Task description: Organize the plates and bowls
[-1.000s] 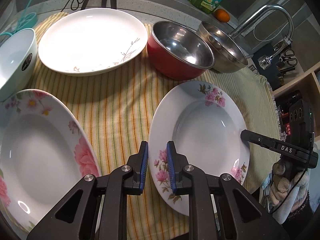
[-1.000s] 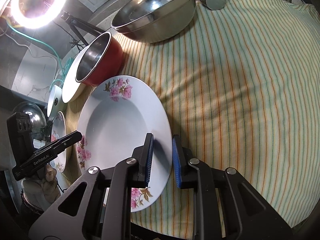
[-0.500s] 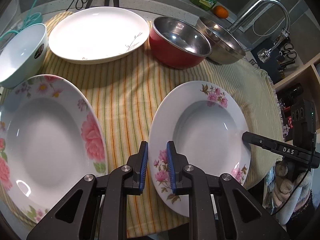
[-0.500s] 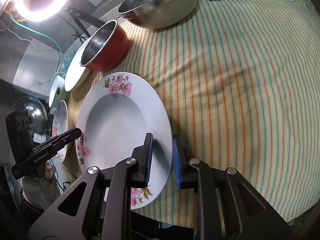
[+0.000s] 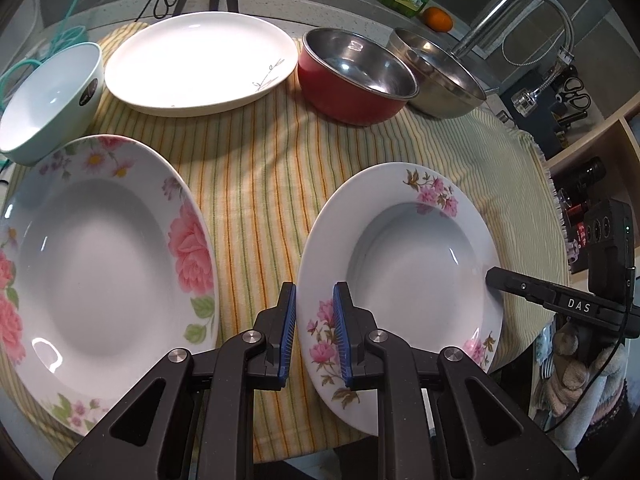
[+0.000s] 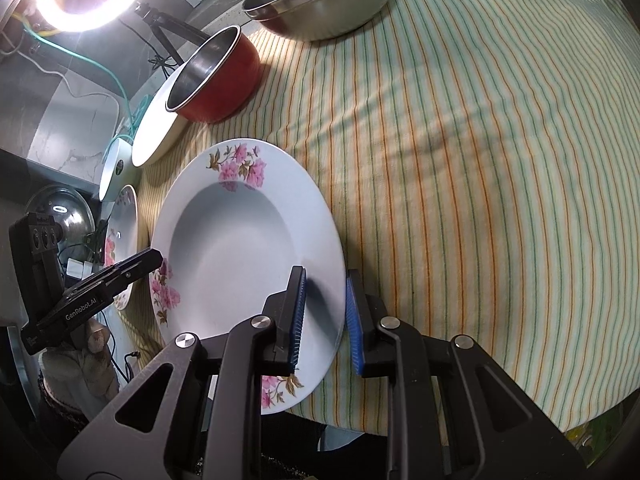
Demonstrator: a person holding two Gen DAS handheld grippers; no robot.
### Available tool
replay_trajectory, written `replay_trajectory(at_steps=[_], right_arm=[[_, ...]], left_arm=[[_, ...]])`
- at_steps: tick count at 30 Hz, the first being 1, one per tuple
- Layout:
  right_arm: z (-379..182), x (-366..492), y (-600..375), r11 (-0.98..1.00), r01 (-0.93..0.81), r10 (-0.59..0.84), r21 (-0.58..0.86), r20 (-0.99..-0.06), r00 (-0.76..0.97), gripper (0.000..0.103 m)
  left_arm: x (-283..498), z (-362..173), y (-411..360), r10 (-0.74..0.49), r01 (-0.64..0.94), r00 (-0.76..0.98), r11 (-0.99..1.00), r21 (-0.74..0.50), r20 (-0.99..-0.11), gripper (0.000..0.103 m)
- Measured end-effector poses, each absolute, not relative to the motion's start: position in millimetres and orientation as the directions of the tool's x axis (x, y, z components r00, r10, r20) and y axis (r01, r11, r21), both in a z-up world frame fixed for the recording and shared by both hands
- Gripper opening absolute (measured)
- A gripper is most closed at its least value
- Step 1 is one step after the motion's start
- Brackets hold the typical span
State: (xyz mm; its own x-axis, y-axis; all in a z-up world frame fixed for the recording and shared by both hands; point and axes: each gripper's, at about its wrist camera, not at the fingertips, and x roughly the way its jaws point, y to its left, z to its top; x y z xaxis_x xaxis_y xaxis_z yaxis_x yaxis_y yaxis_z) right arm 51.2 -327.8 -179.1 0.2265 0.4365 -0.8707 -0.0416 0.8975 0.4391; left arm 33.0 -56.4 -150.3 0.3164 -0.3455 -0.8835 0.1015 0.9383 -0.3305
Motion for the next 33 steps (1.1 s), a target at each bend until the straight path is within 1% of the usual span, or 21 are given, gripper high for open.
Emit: replay_trajectory(at_steps=[19,24,25,26,28,29,30,31,32,33], right_arm=[[-180.8,50.1,-325.6,0.902,-0.054,0.428,0.428,-0.876,0.221,0.021],[-179.8,48.8,-324.1,0.909,-0.068,0.416,0.411,-0.882,0.222,0.021],[-178.6,48.1,-323.9,0.911,-0.072,0.411,0.406,-0.883,0.226,0.021],[-177.1,47.5,-324.2,0.914,-0.073,0.404,0.398,-0.885,0.233,0.021],[-173.6,46.8,-325.9,0.921,-0.072,0.389,0.383,-0.888,0.247,0.028],[-171.1,46.7,-326.9,0.924,-0.07,0.38,0.375,-0.889,0.256,0.038],[-167.8,46.6,-328.5,0.927,-0.066,0.373,0.369,-0.887,0.272,0.046],[-164.8,45.7,-329.7,0.927,-0.066,0.372,0.369,-0.884,0.284,0.048],[-161.5,45.4,-330.4,0.926,-0.068,0.374,0.371,-0.879,0.295,0.049],[-157.8,45.3,-330.8,0.925,-0.074,0.378,0.374,-0.874,0.306,0.05]], left_arm=[[29.8,-150.9,-56.3,-0.337,0.107,0.324,0.941,-0.32,-0.884,0.017],[27.3,-145.8,-56.4,-0.327,0.117,0.345,0.945,-0.305,-0.88,0.02],[26.6,-144.1,-56.7,-0.323,0.12,0.354,0.946,-0.3,-0.878,0.025],[26.1,-142.1,-56.6,-0.317,0.122,0.363,0.948,-0.293,-0.876,0.034],[25.2,-137.9,-56.1,-0.308,0.124,0.381,0.951,-0.282,-0.872,0.042],[24.8,-135.4,-55.4,-0.305,0.124,0.393,0.952,-0.279,-0.868,0.045],[24.0,-132.7,-54.4,-0.302,0.123,0.403,0.953,-0.276,-0.864,0.047],[23.3,-130.3,-53.2,-0.3,0.122,0.413,0.954,-0.274,-0.86,0.053],[22.3,-127.3,-51.6,-0.297,0.12,0.425,0.955,-0.272,-0.855,0.055],[21.0,-124.6,-49.4,-0.294,0.117,0.435,0.956,-0.27,-0.851,0.056]])
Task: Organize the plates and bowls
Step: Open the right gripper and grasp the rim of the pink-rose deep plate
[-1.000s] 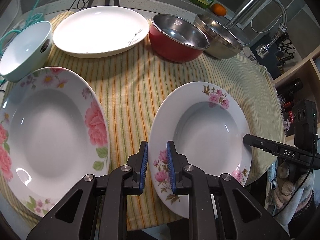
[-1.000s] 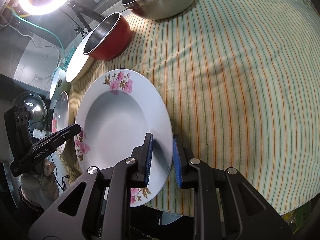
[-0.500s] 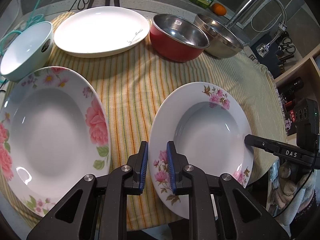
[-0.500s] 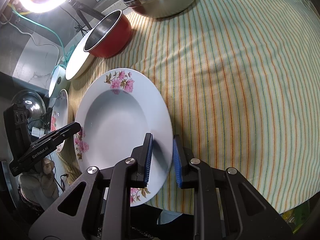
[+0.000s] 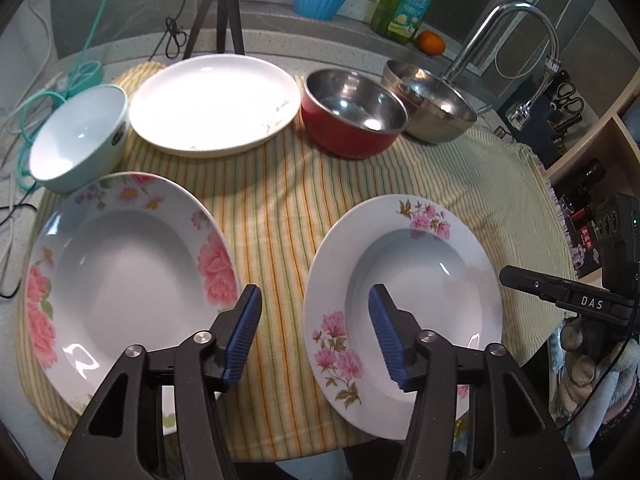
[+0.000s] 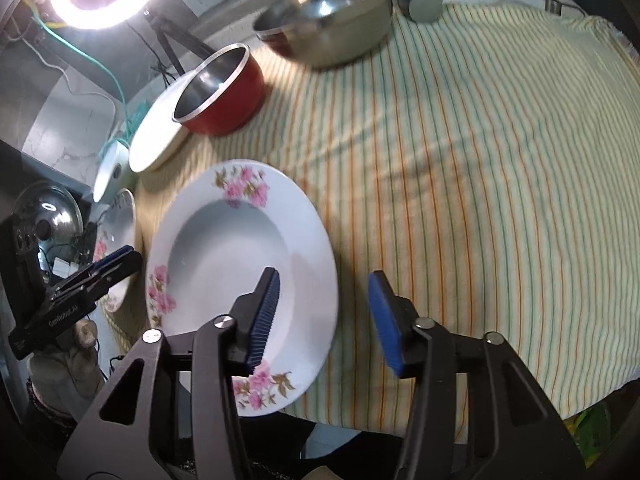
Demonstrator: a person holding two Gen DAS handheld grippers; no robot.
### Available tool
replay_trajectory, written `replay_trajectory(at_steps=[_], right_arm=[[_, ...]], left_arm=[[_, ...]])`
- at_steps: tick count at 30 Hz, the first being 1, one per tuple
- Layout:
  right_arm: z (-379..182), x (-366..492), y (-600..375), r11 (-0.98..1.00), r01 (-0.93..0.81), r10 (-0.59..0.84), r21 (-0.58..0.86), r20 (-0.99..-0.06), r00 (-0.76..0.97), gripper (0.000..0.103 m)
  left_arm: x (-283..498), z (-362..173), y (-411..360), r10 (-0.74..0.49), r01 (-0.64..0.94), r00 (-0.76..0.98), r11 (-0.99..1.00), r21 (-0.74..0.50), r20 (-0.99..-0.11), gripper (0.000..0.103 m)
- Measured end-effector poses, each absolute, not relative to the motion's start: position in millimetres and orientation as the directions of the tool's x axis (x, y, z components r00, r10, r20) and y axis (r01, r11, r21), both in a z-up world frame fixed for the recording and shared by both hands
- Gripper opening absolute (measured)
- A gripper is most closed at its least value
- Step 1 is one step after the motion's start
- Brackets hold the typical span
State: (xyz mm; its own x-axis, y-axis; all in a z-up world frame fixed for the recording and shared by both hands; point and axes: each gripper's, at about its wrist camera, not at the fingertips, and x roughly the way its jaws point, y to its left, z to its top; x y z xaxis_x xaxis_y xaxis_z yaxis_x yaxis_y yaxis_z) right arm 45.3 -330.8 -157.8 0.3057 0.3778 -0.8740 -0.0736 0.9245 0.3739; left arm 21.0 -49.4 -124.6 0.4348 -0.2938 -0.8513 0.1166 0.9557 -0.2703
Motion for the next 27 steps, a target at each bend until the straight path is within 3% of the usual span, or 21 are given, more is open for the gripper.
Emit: replay_trajectory(at_steps=[3,27], right_arm=[[-147.2,46.4,-327.4,0.924,-0.088,0.379,0.372,-0.862,0.336,0.057],[-132.0,79.6,-184.5,0.837,-0.331,0.519,0.435,-0.823,0.231,0.057]], left_arm=[[17.4,-118.0,-39.2,-0.281,0.092,0.46,0.959,-0.269,-0.842,0.056],[-22.9,-112.1,96.6,-0.102,-0.251,0.556,0.925,-0.284,-0.825,0.056]])
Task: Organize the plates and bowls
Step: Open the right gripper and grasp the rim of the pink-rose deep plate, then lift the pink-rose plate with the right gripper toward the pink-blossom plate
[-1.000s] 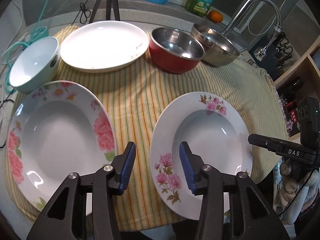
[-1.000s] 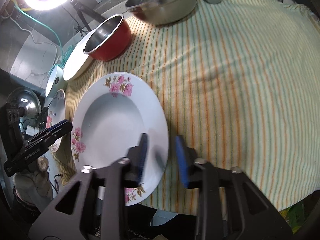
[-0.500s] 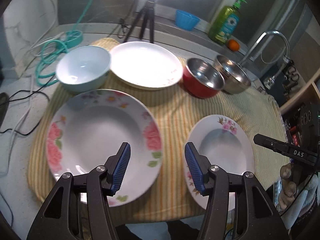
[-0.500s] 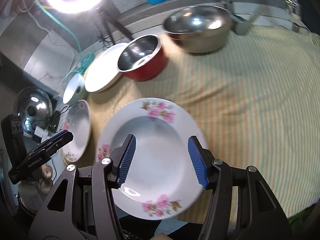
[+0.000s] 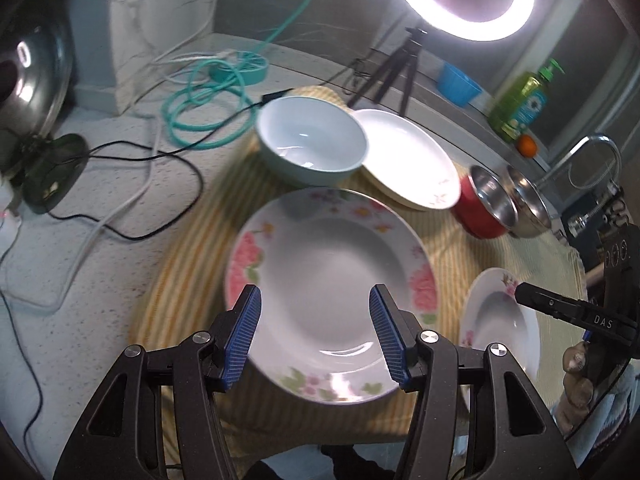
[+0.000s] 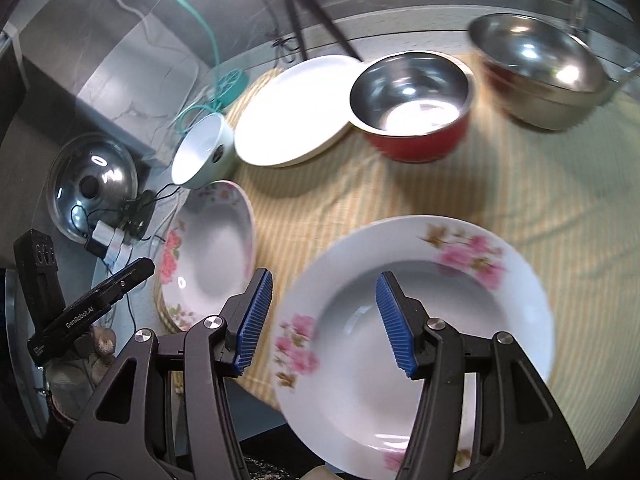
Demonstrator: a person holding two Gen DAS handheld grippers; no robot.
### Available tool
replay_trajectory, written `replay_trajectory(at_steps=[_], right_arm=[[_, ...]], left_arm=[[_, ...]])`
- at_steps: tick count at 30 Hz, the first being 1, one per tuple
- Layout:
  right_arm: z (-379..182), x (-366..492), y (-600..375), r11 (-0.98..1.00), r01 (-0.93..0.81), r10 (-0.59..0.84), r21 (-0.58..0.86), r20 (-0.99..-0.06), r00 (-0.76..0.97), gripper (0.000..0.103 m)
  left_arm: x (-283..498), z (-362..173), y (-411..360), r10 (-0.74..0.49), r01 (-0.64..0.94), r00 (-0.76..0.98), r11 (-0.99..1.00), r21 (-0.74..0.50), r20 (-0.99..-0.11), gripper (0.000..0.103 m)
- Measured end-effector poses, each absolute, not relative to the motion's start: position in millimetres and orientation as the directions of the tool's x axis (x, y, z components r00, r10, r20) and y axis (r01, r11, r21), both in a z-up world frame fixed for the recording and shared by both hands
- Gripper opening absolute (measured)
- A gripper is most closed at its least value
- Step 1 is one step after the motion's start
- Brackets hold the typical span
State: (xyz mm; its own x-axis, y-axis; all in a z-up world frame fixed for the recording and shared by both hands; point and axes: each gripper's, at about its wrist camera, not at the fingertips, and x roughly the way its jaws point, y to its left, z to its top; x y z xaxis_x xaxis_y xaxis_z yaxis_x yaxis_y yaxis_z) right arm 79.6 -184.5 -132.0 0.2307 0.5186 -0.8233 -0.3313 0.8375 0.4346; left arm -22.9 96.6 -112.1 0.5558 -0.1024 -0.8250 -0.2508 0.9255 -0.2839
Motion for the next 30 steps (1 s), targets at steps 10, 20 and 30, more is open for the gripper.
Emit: replay_trajectory(at_steps=[10,20,30], right_arm=[[-149.8,93.6,-131.9,0.808,-0.361,0.541,0.465,-0.828,0.144,0.049],[-170.0,100.9,-98.6,0.789,-0.371,0.548,0.489,-0.834,0.067,0.027],[-184.2,106.6,-84.6,0.789,-0.36,0.545,0.498,-0.838,0.033,0.016]], left_arm=[[-26.2,-139.6,141.7,-0.131,-0.34,0.516,0.875,-0.343,-0.846,0.046],[-17.7,-153.9,149.1,-0.214,-0.324,0.486,0.856,-0.402,-0.847,0.025],[-10.5,-157.4,151.6,-0.245,-0.307,0.472,0.855,-0.419,-0.847,0.018]])
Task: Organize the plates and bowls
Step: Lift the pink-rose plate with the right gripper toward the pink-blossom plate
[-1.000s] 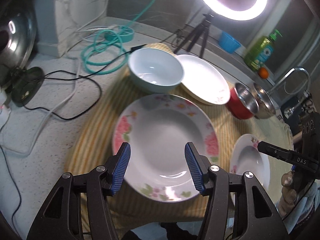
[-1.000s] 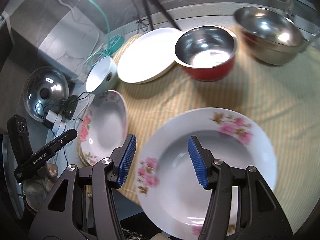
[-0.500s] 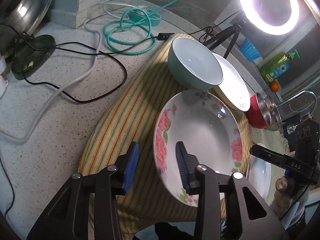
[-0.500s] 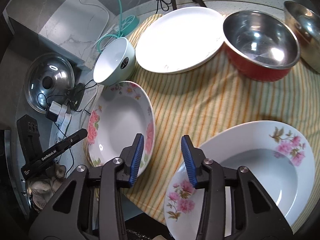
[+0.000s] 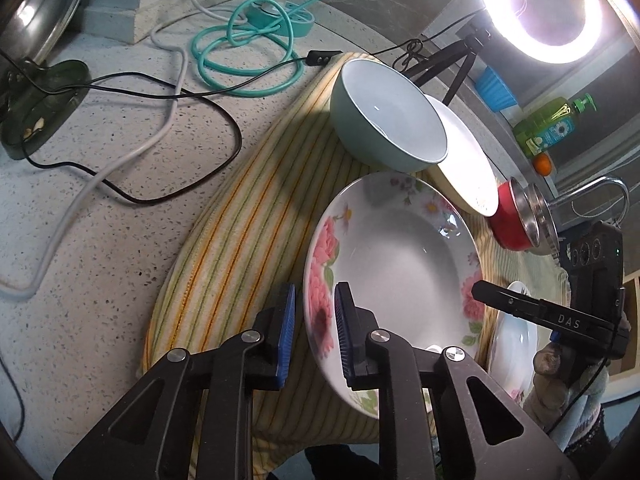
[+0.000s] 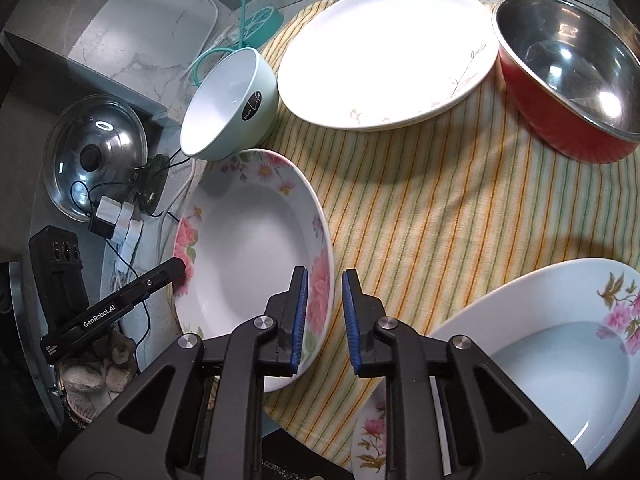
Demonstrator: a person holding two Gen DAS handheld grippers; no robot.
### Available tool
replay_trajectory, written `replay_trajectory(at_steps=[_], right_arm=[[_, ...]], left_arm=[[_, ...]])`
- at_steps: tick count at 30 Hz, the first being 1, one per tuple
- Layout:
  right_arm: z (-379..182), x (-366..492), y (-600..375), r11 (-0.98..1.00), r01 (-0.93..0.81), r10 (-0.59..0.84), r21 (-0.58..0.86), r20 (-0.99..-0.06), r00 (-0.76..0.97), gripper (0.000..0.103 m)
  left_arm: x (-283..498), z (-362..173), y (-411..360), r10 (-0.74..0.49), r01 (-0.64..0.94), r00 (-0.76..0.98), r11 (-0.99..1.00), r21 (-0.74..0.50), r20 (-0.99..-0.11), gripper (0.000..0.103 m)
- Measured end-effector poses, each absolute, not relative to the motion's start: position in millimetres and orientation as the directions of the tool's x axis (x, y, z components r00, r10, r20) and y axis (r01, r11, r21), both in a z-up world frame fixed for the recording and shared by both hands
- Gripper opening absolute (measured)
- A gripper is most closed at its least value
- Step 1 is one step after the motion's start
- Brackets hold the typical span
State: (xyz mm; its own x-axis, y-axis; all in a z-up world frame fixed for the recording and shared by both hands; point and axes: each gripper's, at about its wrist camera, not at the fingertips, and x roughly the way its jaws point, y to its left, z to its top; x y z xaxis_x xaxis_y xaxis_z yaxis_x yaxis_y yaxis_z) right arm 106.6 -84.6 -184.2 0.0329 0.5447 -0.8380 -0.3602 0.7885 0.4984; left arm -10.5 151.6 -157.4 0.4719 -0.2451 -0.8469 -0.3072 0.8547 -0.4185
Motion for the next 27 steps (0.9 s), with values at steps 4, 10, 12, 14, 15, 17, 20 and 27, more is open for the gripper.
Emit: replay_trajectory(at_steps=[4,10,12,14,15,17,20,27], right_arm=[[-188.1,109.9,-85.1,0.787,-0.35,0.549,0.508,-0.836,0.023,0.012],[-189.4,110.6,-82.9,0.786,-0.357,0.547,0.505,-0.837,0.02,0.01],[-188.2,110.1,-82.5,0.787,-0.362,0.544,0.5,-0.839,0.022,0.01],[-187.4,109.4,-81.5,0.789,-0.364,0.539,0.495,-0.842,0.024,0.01],[-187.3,109.0,-81.4,0.79,-0.363,0.538,0.494,-0.842,0.025,0.01],[-187.2,108.7,-82.4,0.792,-0.36,0.537,0.493,-0.843,0.024,0.01],[-187.3,107.9,-84.5,0.794,-0.353,0.536,0.495,-0.844,0.022,0.01],[-183.1,105.2,-90.2,0.798,-0.345,0.535,0.493,-0.844,0.032,0.01]], left_arm=[[-7.4,-158.4,150.0,-0.246,-0.304,0.463,0.859,-0.413,-0.852,0.018],[-4.9,-159.4,147.1,-0.245,-0.299,0.459,0.862,-0.409,-0.854,0.018],[-4.7,-159.1,146.7,-0.244,-0.299,0.457,0.863,-0.406,-0.855,0.018],[-4.9,-158.4,146.1,-0.241,-0.3,0.456,0.865,-0.403,-0.857,0.018],[-5.1,-158.1,145.8,-0.24,-0.301,0.457,0.865,-0.402,-0.857,0.018],[-5.4,-157.6,144.8,-0.239,-0.3,0.456,0.866,-0.4,-0.858,0.018],[-5.9,-157.0,143.8,-0.238,-0.298,0.454,0.868,-0.398,-0.858,0.018],[-7.4,-151.8,137.1,-0.244,-0.283,0.46,0.871,-0.402,-0.853,0.018]])
